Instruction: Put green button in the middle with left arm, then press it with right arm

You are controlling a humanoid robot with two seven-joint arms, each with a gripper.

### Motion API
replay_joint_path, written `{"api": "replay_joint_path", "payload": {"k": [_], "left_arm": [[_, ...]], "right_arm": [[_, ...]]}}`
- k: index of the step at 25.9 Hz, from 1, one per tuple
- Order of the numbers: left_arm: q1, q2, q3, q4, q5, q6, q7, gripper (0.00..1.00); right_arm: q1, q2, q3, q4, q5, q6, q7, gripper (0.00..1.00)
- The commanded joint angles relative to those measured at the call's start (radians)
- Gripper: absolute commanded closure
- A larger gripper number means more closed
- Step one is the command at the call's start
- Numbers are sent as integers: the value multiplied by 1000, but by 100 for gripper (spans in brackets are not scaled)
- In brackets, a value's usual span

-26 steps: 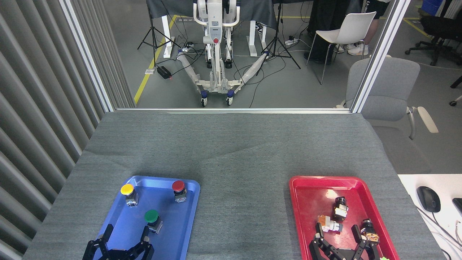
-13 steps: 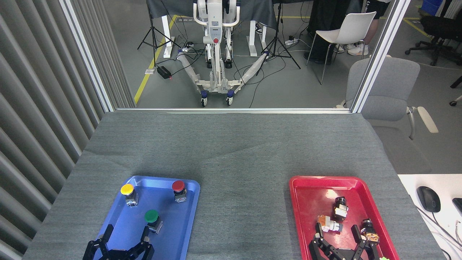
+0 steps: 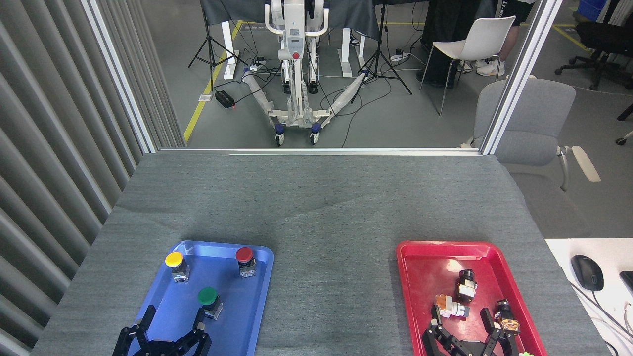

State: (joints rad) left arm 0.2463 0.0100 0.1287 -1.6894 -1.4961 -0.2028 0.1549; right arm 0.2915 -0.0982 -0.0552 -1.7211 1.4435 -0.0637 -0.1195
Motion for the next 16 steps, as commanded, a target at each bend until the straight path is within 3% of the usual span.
{"api": "replay_joint_path", "payload": {"k": [1,7,16], "left_arm": [[-4,-9,-3,4,2,0,2,0],[-10,-51,3,22,-1,6,29,0],[-27,-41,2,51,2,-1,29,1]], "right_arm": [[0,0,0,0,0,-1,0,0],[0,0,2,0,0,-1,0,0],[0,-6,2,0,12,-4,0,0]]}}
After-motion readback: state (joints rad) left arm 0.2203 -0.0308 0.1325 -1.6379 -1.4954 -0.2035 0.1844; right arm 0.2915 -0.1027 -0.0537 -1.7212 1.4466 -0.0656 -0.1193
